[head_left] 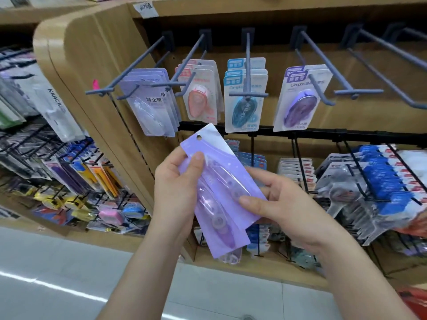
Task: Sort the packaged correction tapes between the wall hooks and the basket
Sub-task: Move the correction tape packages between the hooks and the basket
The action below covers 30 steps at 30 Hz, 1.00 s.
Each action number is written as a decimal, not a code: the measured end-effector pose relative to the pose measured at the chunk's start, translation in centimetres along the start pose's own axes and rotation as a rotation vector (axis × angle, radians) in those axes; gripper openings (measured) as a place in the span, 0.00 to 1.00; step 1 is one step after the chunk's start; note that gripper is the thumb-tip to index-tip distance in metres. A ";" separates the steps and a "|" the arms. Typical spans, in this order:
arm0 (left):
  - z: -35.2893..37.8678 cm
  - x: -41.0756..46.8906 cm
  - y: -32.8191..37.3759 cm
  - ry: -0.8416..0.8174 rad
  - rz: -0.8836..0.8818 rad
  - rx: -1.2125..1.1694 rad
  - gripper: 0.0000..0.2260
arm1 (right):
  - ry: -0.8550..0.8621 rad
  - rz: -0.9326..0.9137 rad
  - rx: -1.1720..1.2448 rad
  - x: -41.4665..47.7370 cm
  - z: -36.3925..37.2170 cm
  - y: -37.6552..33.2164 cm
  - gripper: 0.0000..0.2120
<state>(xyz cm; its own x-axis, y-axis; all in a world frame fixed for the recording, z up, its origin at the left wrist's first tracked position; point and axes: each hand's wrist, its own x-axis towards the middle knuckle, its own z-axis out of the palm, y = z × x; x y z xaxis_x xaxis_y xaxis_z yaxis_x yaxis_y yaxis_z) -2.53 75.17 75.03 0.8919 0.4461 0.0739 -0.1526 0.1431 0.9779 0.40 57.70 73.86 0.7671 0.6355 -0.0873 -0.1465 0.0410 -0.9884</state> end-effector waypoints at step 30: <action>8.6 -2.5 -1.5 -0.583 0.239 0.321 0.13 | 0.883 -0.293 0.135 -11.2 -2.9 2.2 0.10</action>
<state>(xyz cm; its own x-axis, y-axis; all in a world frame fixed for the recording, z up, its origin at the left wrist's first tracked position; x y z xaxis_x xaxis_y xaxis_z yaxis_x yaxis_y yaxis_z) -0.85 66.29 75.02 0.9461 -0.1260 0.2983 -0.3192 -0.2078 0.9246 -6.68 48.42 72.29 0.9728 -0.2272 0.0448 0.0984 0.2307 -0.9680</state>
